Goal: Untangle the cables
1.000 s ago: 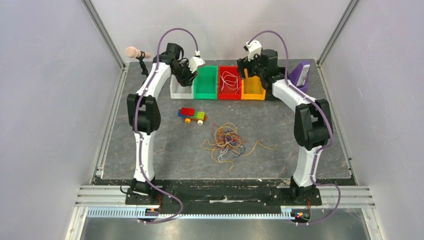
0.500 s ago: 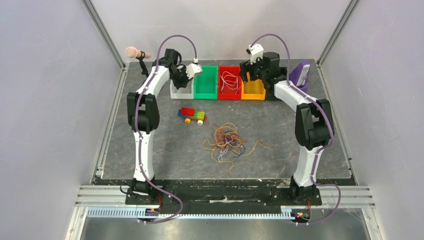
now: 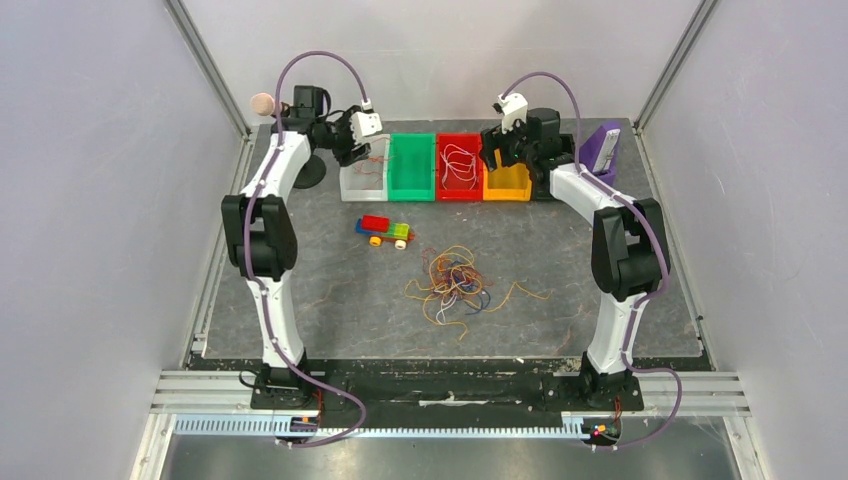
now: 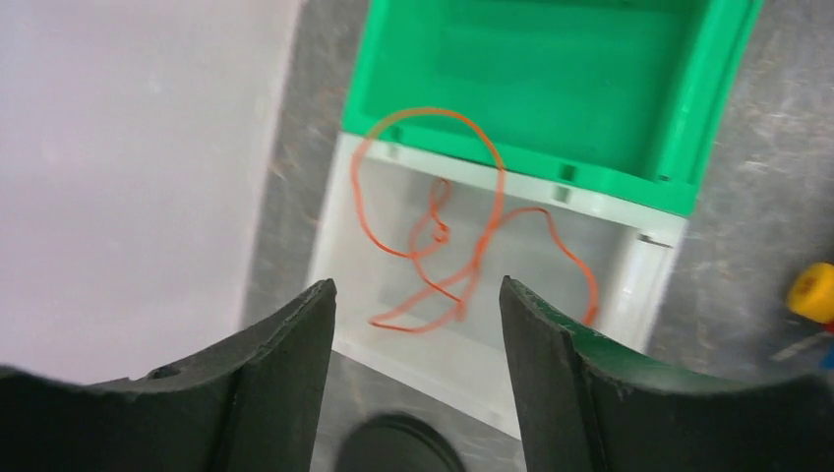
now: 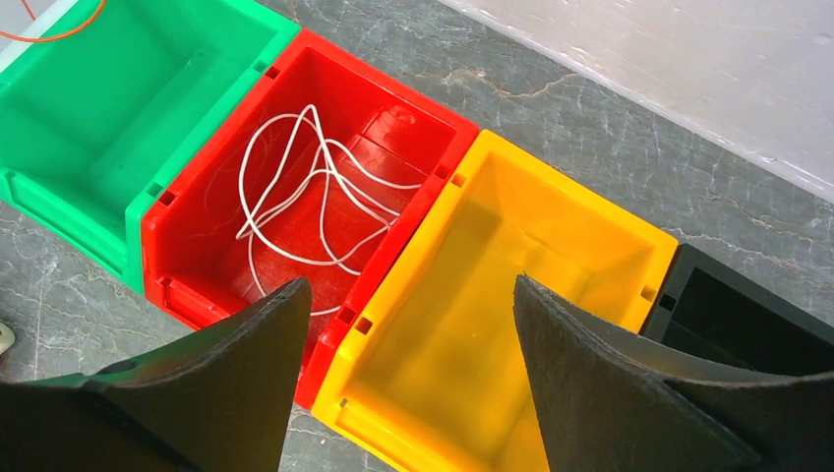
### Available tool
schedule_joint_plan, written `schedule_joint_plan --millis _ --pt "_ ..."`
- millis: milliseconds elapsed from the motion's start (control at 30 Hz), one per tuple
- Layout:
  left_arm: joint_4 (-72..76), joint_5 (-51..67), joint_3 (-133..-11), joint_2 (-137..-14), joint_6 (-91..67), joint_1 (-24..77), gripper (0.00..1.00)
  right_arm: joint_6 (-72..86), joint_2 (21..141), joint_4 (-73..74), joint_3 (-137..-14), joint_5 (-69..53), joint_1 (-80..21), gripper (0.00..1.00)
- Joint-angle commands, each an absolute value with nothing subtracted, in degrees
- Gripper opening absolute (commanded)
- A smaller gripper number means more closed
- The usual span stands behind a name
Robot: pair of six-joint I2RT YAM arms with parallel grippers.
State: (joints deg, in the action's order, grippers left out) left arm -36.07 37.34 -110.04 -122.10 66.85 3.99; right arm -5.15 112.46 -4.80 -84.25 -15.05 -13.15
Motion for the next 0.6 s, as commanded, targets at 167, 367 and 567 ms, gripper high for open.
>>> schedule_joint_plan --millis 167,367,567 --pt "-50.32 41.31 -125.83 -131.95 87.87 5.98 0.54 -5.38 110.39 -4.77 -84.70 -15.95 -12.32 0.78" --pt "-50.99 40.00 -125.25 -133.18 89.97 6.70 0.55 -4.66 111.48 -3.96 -85.73 -16.24 -12.00 0.78" --pt "-49.86 37.33 -125.18 -134.69 91.15 7.37 0.47 -3.83 112.09 -3.51 -86.21 -16.41 -11.93 0.78"
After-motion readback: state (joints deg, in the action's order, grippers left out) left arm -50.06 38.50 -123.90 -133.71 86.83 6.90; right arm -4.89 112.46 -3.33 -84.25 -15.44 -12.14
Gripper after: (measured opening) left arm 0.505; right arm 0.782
